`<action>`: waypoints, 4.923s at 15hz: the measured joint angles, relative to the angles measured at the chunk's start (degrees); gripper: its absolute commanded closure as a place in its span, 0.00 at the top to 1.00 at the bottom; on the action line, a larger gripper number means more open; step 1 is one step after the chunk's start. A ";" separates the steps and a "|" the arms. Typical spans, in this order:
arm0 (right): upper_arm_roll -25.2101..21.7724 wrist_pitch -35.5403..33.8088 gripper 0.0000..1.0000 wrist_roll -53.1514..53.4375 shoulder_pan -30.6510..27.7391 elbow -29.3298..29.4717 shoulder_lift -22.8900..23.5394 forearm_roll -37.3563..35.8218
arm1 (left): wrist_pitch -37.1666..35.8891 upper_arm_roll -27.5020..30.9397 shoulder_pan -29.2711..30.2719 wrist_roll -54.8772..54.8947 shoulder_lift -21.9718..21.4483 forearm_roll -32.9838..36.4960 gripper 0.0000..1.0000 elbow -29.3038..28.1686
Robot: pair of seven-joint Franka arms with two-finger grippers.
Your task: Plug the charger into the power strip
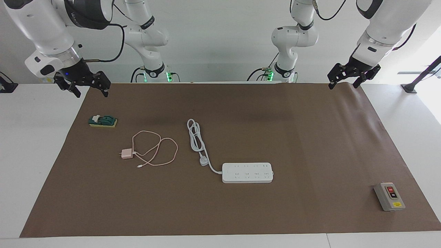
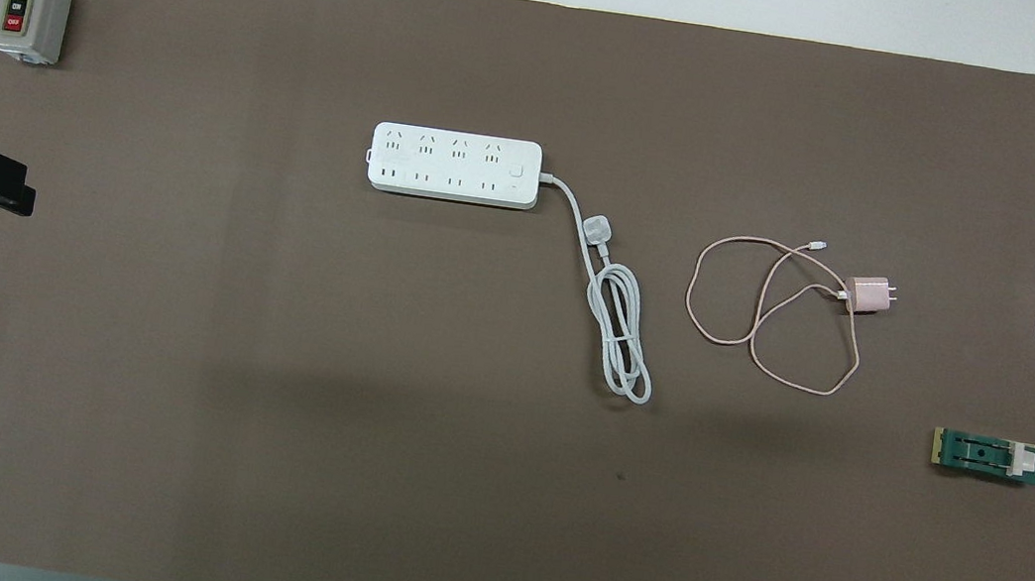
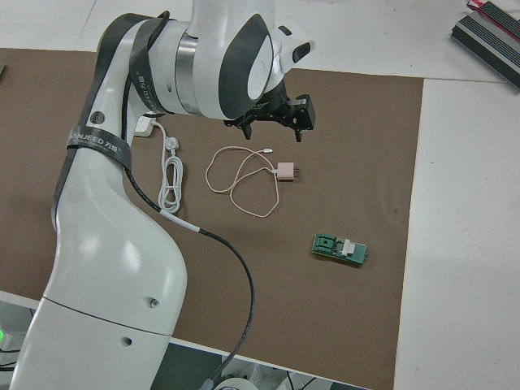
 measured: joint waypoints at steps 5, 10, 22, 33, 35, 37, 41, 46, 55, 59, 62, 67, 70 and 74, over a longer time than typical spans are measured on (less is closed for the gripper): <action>0.01 0.14 1.00 -0.01 0.01 0.01 0.00 0.00 | 0.04 0.23 -0.01 0.00 0.04 0.00 1.00 -0.18; 0.09 0.19 1.00 -0.03 0.05 0.01 -0.02 0.00 | 0.08 1.12 0.67 0.00 0.04 0.00 1.00 -0.18; -0.44 6.27 0.98 15.70 -7.17 -7.31 6.57 15.75 | -2.26 0.92 1.83 -1.22 9.52 -1.04 1.00 5.74; -0.55 7.55 0.99 36.38 -13.75 -5.23 24.03 35.90 | -3.77 -0.09 -0.13 0.15 15.70 -18.78 1.00 9.65; -0.55 7.54 1.00 37.28 -13.86 -4.57 26.74 38.12 | -3.81 0.10 -0.01 0.15 17.24 -25.51 1.00 9.66; -0.61 7.35 1.00 37.50 -14.23 -3.50 29.17 40.23 | -3.79 0.21 1.26 0.36 20.03 -35.71 1.00 9.67; -0.89 3.04 1.00 37.56 -16.04 2.52 36.55 43.33 | -2.60 0.19 2.64 2.37 26.26 -59.53 1.00 10.01; -0.67 1.06 1.00 39.95 -16.10 6.05 41.85 45.35 | 4.71 -0.38 -0.70 9.08 28.87 -74.46 1.00 10.10; -0.83 1.00 0.00 40.90 -16.24 5.77 42.90 46.00 | 9.31 -0.77 -6.08 38.55 38.54 -94.47 1.00 4.50; -0.85 1.59 0.00 39.97 -16.38 5.31 42.70 47.06 | 14.15 -1.07 -10.37 41.44 38.44 -97.50 1.00 0.63; -0.83 1.62 0.00 39.65 -16.35 5.30 42.66 47.07 | 17.18 -1.16 -14.62 41.84 37.98 -104.39 1.00 -2.59; -0.43 2.79 0.00 42.63 -11.80 5.73 40.01 47.06 | 21.08 -2.00 -17.45 42.10 37.85 -106.99 1.00 -5.77; -0.43 2.42 0.00 48.20 -8.33 5.76 35.34 46.94 | 22.71 -2.73 -17.69 42.10 37.72 -107.02 1.00 -6.27; -0.14 1.17 0.00 52.34 -5.98 5.71 32.40 46.95 | 22.95 -2.84 -17.71 42.10 37.38 -107.02 1.00 -6.54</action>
